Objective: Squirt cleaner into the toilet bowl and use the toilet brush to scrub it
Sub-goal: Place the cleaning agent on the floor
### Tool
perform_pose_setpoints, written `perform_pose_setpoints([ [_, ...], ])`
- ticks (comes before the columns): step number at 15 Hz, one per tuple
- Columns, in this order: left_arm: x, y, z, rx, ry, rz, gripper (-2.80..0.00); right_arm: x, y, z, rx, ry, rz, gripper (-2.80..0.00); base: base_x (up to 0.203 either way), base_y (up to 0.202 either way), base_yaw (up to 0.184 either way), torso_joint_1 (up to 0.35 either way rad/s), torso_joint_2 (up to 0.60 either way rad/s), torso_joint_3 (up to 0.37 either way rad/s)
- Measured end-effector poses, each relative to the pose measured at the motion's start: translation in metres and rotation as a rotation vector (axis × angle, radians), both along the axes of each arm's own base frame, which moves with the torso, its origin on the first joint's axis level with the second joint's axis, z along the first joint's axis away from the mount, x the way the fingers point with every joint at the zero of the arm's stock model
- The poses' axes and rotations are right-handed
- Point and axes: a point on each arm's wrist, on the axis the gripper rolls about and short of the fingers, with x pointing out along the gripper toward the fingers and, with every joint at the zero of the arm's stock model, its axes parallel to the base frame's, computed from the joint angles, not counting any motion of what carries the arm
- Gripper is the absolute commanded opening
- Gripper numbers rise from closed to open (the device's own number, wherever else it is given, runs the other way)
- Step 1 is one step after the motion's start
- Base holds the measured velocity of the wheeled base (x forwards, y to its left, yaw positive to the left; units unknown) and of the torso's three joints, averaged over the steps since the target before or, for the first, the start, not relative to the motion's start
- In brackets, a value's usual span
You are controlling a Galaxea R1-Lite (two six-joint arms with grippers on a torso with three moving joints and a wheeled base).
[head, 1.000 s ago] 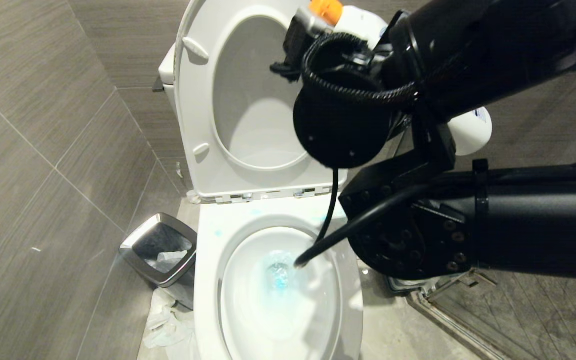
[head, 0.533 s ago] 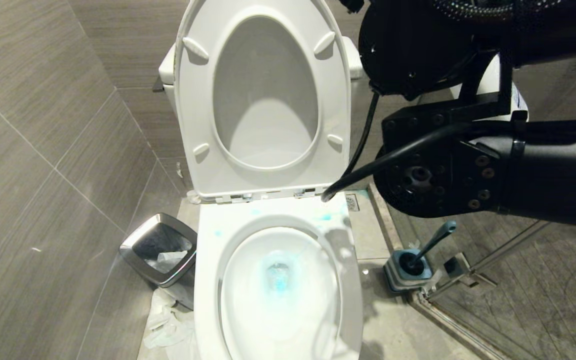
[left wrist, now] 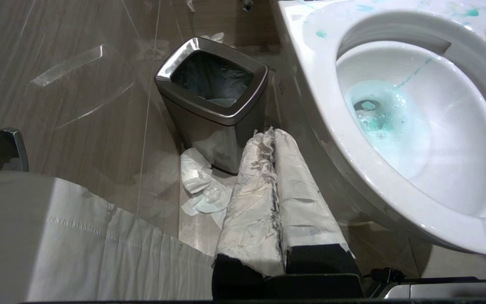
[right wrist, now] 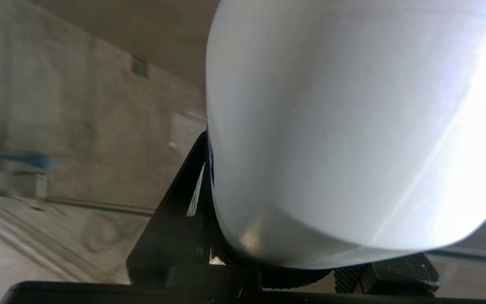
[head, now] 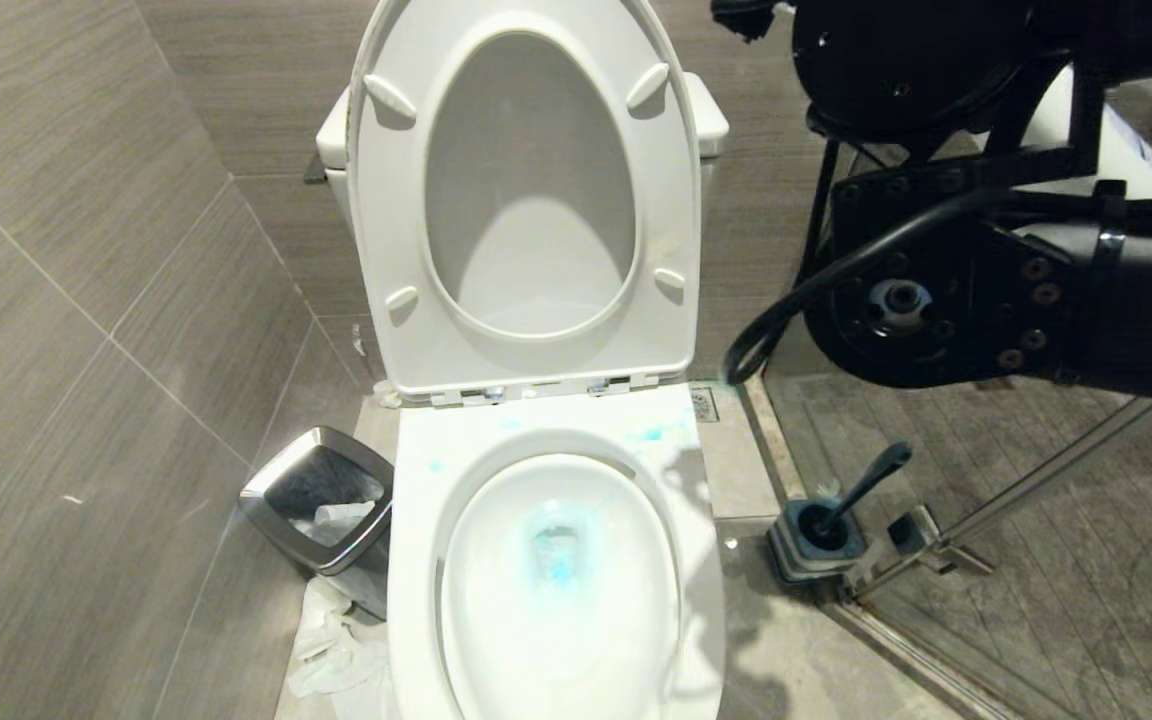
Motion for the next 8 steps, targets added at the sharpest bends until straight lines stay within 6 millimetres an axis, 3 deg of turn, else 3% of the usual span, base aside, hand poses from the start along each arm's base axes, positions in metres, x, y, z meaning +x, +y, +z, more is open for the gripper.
perform_pose_setpoints([
  [8, 0.000, 0.000, 0.000, 0.000, 0.000, 0.000, -2.80, -0.012, -0.024, 0.035, -0.334, 0.096, 0.034, -2.80, 0.000, 0.000, 0.000, 0.000, 0.00, 0.000],
])
